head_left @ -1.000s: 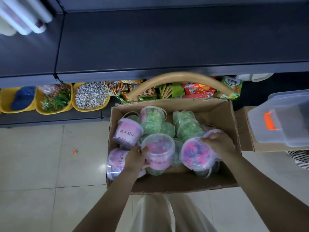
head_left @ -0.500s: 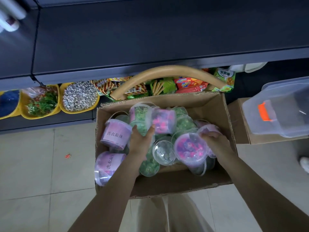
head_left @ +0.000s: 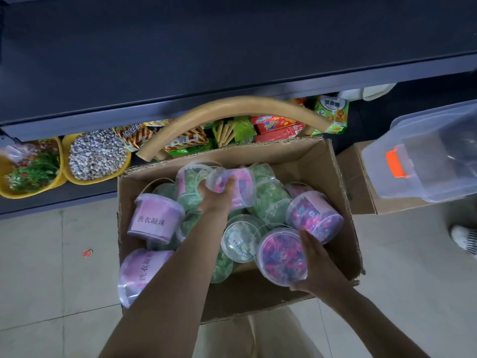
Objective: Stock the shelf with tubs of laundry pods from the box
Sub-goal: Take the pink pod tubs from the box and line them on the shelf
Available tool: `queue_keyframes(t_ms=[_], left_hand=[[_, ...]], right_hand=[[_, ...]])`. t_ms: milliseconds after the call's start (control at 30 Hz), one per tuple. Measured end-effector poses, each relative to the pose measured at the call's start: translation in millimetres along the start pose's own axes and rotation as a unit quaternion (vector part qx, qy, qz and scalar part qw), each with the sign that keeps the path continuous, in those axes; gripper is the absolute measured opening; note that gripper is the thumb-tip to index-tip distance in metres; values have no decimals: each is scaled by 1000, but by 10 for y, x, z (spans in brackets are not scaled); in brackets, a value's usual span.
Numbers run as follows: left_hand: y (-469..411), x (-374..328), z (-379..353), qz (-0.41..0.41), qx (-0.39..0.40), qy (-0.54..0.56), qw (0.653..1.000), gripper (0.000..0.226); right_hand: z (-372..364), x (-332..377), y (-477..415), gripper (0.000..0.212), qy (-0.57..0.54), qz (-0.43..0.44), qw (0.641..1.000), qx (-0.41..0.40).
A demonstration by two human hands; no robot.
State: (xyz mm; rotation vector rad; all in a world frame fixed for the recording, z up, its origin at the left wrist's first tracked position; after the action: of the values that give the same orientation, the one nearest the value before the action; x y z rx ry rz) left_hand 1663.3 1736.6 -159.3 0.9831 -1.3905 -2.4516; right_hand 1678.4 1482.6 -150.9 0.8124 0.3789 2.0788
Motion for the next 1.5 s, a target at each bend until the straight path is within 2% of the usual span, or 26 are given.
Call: queue_keyframes(t_ms=[67,167,267,333,400,467,600,633,733,800,900,1000,1067,1100,1167,1267,1367,1500], left_hand=[[-50,32,-5,26,-7,48,998,73],[-90,45,-8,30,-10,73,997,64],[-110,72,20,13,-13,87,996,55],[-104,88,40,-19,-6,85,996,51],[-79,100,85,-57,-4,69,996,47],[-52,78,160,-101,-11,40,994,41],[-120,66,292,-148,8,-11,989,23],[-60,4,313,-160,22,-20,987,22],[83,-121,374,-192,59,-37,979,23],[146,-159,423,-224,84,-98,966,25],[265,-275,539,-286,116,-189,932,20],[305,-339,600,-337,139,-282,887,18],[305,-379,641,-356,115,-302,877,20],[296,-393,661,-358,85,-305,878,28],[311,-349,627,-344,45,-295,890,43],[350,-98,399,-277,72,-255,924,63],[351,62,257,-178,68,-174,966,76],[263,116,125,-88,40,-104,990,91]], right_hand=[[48,-19,-28,126,0,-6,1000,2],[145,-34,-25,127,14,1,999,-35],[219,38,55,110,-26,20,997,-67],[384,59,106,107,-83,-25,990,-115],[402,91,73,109,-167,-75,976,-117],[424,169,12,113,-206,-102,965,-126],[453,283,-34,103,-110,-124,970,-178],[441,312,-52,104,-137,-123,970,-161],[275,274,-137,125,-200,-129,970,-46],[293,206,-145,126,-191,-127,973,-22],[535,189,-112,111,-180,-113,973,-90],[739,95,-65,95,-274,-163,935,-155],[754,32,-107,90,-312,-182,915,-177],[732,42,-138,89,-322,-183,911,-179],[621,104,-203,96,-329,-185,911,-166],[409,184,-240,111,-366,-205,896,-145],[319,166,-234,111,-407,-217,874,-152],[295,64,-234,108,-415,-230,867,-150]])
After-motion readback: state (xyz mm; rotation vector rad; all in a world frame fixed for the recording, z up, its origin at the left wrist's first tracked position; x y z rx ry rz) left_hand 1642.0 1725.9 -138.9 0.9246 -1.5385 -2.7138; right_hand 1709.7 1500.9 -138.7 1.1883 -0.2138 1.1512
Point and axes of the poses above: each hand's wrist, its own y-axis away from the middle knuckle, its own z-axis out of the back of the hand, x = y × z, the point moved 9 cm from there along -y, towards the middle knuckle, and after that the axes turned 2 degrees about y, right-handed, at the moved point
